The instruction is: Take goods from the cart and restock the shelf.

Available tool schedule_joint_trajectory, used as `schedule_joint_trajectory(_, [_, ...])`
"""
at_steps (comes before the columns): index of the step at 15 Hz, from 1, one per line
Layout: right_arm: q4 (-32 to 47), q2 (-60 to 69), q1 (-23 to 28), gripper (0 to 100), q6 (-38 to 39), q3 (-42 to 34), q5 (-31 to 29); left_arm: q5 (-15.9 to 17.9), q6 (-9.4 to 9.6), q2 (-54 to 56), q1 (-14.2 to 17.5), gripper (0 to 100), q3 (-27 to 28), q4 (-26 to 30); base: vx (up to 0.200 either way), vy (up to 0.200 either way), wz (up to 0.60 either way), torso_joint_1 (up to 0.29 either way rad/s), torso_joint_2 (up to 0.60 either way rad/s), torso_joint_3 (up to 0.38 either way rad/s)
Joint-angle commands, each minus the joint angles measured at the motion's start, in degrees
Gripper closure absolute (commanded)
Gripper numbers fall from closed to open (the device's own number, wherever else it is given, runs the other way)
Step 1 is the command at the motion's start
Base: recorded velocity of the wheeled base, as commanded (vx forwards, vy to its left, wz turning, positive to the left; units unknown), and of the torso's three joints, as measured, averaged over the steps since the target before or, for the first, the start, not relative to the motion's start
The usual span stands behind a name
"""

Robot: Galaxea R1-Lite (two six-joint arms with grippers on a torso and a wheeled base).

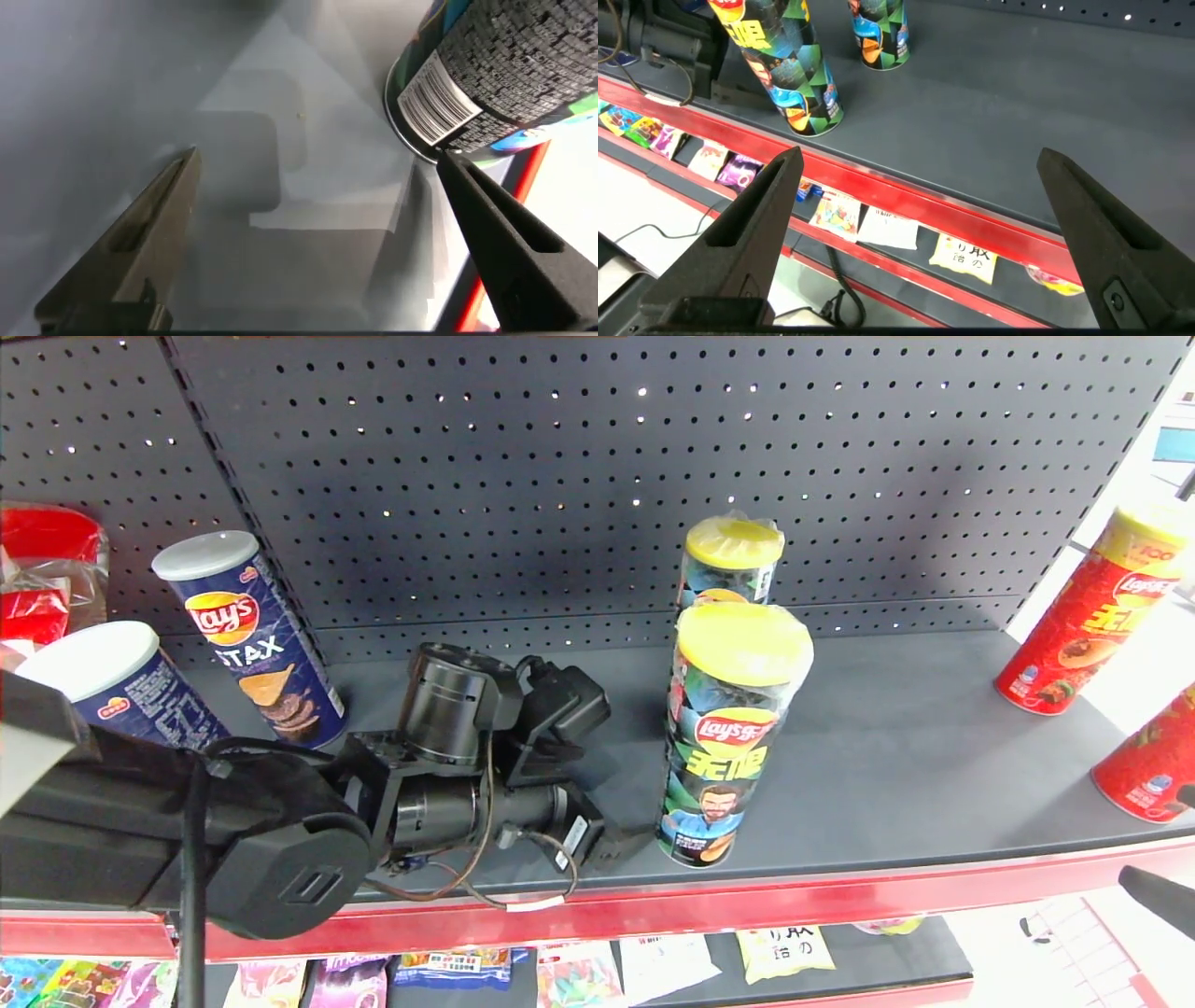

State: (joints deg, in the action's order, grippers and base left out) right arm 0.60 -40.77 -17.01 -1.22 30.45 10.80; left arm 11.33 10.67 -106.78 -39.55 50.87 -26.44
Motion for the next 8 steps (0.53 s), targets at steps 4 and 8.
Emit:
schedule_joint_trajectory(4, [0.0,-0.1,0.0,0,0.0,0.0,0.0,0.0,-0.03,-1.1,0.0,0,0.5,0.0,0.0,0.0,0.0,0.0,0.0,0.0])
schedule_joint_trajectory(8, [0.0,-0.1,0.0,0,0.0,0.0,0.0,-0.1,-0.03,-1.9,-0.1,0,2.2,0.0,0.0,0.0,0.0,0.0,0.0,0.0])
